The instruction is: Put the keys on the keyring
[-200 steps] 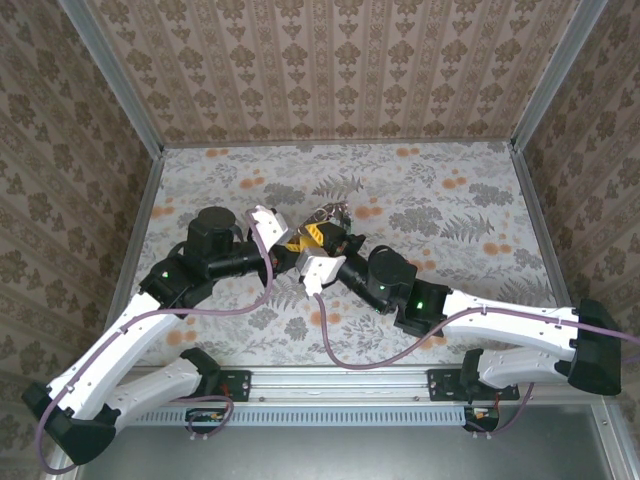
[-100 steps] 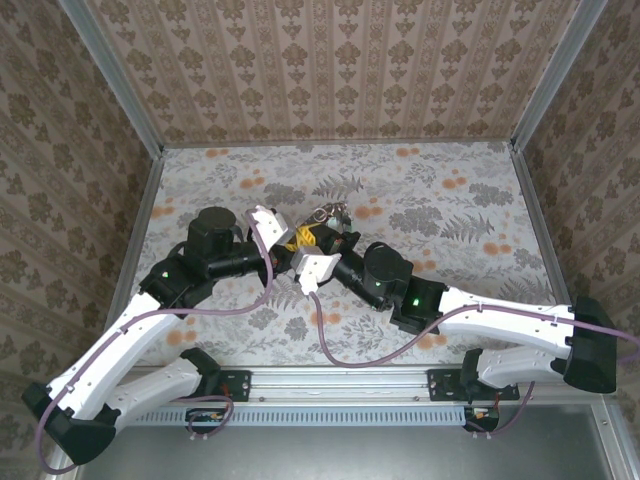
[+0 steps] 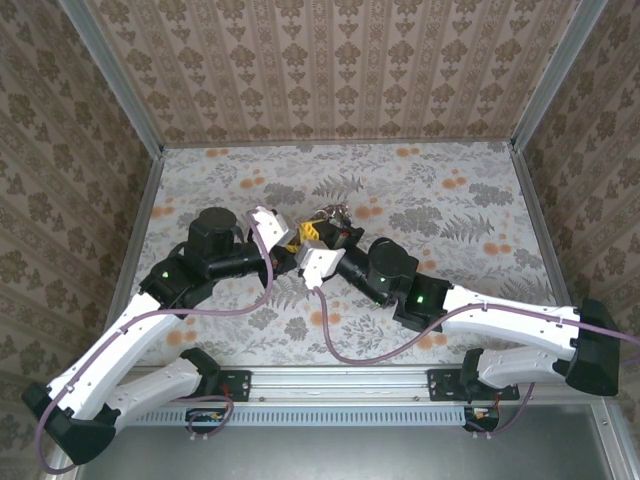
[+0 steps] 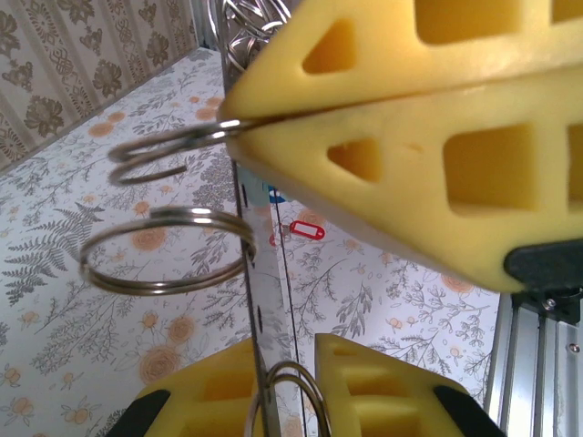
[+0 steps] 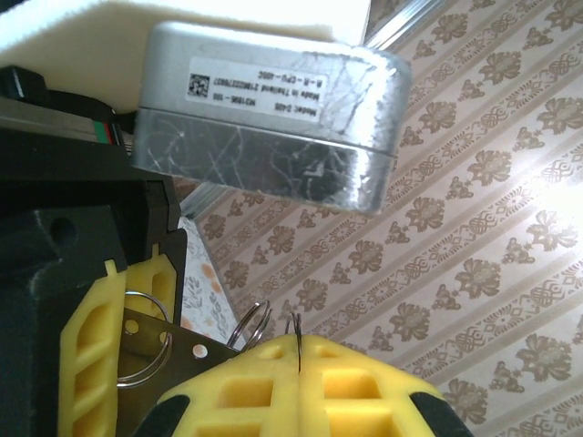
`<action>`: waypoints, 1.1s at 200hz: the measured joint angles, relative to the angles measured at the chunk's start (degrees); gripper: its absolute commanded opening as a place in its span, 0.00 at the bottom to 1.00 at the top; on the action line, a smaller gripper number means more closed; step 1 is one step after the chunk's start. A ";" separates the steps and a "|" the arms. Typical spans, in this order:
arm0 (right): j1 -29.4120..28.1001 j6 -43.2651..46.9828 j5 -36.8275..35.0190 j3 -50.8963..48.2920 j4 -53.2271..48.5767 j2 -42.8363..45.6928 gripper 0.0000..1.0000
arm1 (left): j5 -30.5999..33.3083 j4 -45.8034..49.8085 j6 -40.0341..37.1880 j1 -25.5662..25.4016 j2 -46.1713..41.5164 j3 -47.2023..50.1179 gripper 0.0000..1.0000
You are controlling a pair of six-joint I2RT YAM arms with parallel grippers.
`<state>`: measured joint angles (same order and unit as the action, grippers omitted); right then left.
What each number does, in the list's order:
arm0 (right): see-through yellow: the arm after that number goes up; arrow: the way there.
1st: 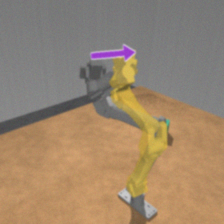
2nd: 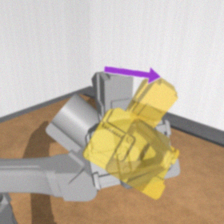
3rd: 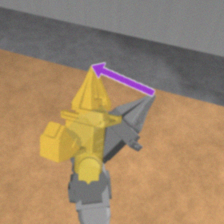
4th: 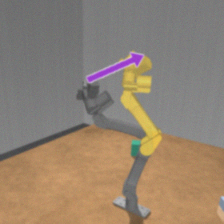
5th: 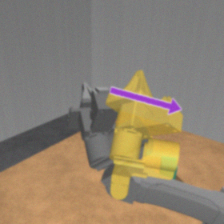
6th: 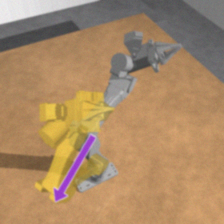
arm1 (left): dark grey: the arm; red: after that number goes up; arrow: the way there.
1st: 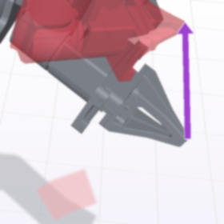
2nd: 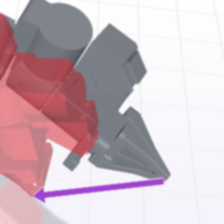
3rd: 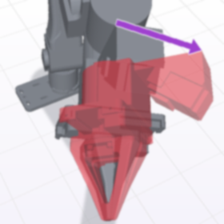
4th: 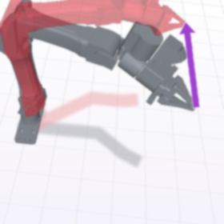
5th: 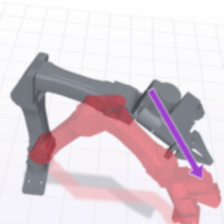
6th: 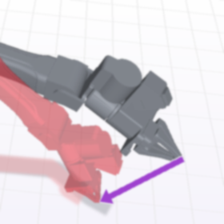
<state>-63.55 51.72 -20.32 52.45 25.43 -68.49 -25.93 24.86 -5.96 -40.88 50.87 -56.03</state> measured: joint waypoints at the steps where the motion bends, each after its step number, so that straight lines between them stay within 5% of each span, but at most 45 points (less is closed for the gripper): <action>1: 0.02 -0.02 0.04 0.00 -0.07 0.02 0.05 | -0.02 0.00 -0.02 0.00 0.00 0.00 0.00; 159: 3.78 -7.08 8.87 1.09 -7.32 2.27 0.00 | 0.44 0.85 -0.02 -0.33 0.02 0.13 0.00; 220: 11.13 -18.91 20.39 -1.95 -8.74 8.83 0.00 | 0.48 -0.85 -0.48 -0.98 -0.31 0.26 0.00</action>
<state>-52.42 32.82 0.08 50.50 16.69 -59.66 -25.45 24.01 -6.44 -41.87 50.57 -55.77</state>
